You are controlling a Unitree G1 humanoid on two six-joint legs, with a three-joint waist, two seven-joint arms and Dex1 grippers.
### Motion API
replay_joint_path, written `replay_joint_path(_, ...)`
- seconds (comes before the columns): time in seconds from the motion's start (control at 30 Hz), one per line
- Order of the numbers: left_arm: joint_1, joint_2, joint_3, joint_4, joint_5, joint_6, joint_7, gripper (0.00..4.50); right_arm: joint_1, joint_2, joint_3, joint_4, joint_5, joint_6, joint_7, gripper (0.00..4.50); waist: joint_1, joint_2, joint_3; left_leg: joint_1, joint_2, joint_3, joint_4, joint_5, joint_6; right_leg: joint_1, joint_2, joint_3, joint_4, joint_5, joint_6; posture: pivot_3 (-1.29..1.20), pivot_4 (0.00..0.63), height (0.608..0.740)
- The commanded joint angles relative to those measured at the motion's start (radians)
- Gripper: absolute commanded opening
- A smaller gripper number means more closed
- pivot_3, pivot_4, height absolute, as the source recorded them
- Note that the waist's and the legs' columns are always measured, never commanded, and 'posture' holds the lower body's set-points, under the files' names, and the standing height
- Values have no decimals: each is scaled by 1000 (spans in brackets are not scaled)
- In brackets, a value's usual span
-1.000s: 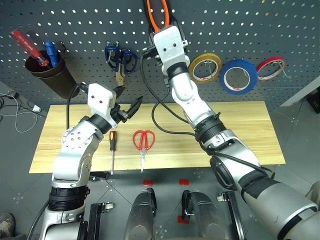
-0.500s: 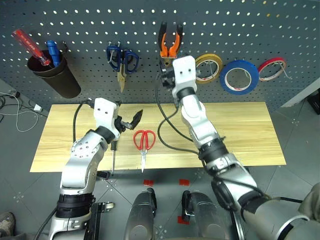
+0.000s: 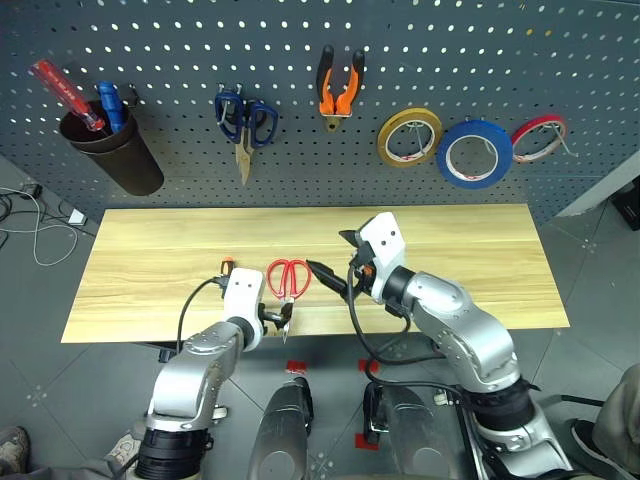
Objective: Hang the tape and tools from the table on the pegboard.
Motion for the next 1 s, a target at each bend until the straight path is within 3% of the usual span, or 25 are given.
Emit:
replay_joint_path(0.03, -17, -28, -27, 21, 30, 17, 37, 4459, 15, -13, 18, -72, 45, 42, 31, 4500, -1, 0, 0, 0, 0, 0, 0, 0, 0, 0, 0, 0, 0, 0, 1, -11, 321, 740)
replay_joint_path(0.2, -59, -87, -23, 120, 46, 47, 84, 4459, 21, -27, -1, -94, 89, 83, 48, 4500, -5, 0, 0, 0, 0, 0, 1, 2, -2, -1, 0, 1, 2, 0, 0, -20, 320, 740)
replay_joint_path(0.23, -71, -113, -8, 153, 47, 54, 105, 4279, 22, -47, -3, -100, 96, 88, 64, 4500, -6, 0, 0, 0, 0, 0, 0, 2, -2, -1, 0, 1, 2, 0, 0, -20, 320, 740)
replay_joint_path(0.43, -101, -181, 14, 233, 44, 93, 130, 2638, 17, -152, 9, -118, 107, 77, 135, 4500, -8, -1, -2, 0, -1, 0, 1, 2, -2, 1, -1, 1, 1, 0, 0, -43, 317, 740)
replay_joint_path(0.63, -137, -175, 20, 267, 44, 105, 104, 753, 13, -244, -17, -122, 136, 97, 201, 4500, -7, -1, -3, 5, -1, 0, 0, 0, 1, 7, -1, 0, -1, -2, 4, -58, 309, 740)
replay_joint_path(0.7, -143, -165, 24, 265, 45, 106, 93, 380, 14, -261, -19, -127, 142, 99, 210, 4500, -8, -1, -3, 8, -1, 0, 0, 0, 2, 10, -1, 0, -3, -2, 5, -59, 307, 740)
replay_joint_path(1.0, -80, -52, 14, 118, 69, 2, 34, 378, 45, -294, -64, -171, 163, 102, 197, 4500, -13, -1, -3, 8, 0, 0, -1, 1, -1, 10, 0, 0, -4, -2, 4, -56, 299, 740)
